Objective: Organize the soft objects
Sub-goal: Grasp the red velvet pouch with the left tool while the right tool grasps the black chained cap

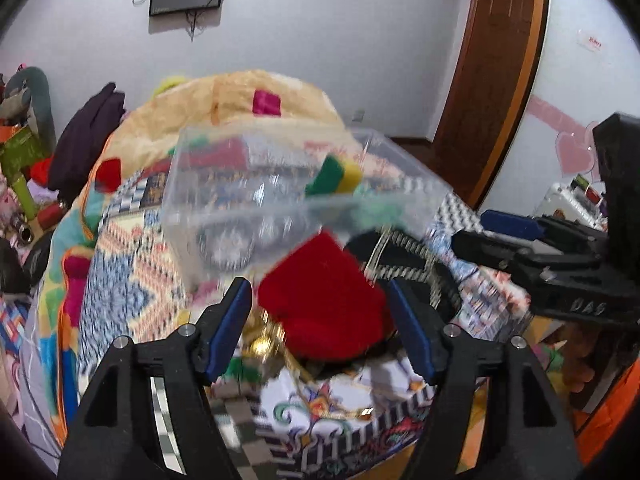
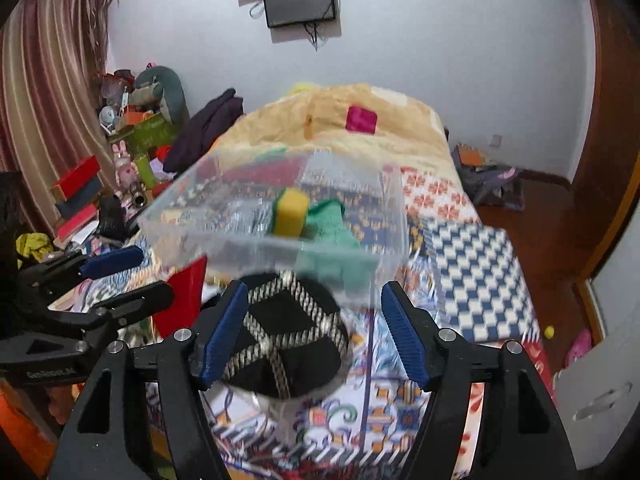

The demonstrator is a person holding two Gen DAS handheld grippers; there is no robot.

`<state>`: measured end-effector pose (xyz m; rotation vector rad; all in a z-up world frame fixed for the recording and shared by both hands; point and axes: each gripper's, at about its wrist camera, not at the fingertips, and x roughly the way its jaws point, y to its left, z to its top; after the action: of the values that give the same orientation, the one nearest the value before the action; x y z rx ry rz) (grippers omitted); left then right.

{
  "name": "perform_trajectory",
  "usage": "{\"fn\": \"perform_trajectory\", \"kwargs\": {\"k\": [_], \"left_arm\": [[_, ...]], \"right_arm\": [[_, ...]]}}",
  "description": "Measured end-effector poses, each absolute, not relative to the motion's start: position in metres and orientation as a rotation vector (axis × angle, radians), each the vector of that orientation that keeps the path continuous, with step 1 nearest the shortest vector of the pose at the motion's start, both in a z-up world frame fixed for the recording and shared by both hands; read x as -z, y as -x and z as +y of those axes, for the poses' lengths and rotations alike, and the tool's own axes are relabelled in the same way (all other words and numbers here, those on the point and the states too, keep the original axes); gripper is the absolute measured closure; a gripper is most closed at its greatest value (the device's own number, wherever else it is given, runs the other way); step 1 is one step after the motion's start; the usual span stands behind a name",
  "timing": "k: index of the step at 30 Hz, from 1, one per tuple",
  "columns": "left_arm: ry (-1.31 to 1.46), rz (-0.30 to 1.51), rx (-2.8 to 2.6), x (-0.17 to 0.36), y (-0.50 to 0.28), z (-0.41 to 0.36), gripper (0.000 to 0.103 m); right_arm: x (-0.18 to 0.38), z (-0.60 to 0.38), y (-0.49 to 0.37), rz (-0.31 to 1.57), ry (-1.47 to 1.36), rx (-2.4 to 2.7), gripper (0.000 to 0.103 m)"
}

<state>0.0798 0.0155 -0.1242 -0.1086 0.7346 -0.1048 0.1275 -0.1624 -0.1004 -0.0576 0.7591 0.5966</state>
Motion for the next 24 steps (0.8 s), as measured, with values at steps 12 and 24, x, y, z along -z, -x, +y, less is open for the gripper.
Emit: {"fn": "perform_trajectory", "kwargs": {"k": [12, 24], "left_arm": [[0.177, 0.772, 0.089, 0.153, -0.078, 0.037, 0.057], [0.208, 0.722, 0.088, 0.146, -0.071, 0.044, 0.076]], "right_arm": [[0.128, -0.133, -0.118, 0.842, 0.084, -0.702, 0.037], [0.133, -0.128, -0.113, 0.84, 0.114, -0.696, 0.073]]}}
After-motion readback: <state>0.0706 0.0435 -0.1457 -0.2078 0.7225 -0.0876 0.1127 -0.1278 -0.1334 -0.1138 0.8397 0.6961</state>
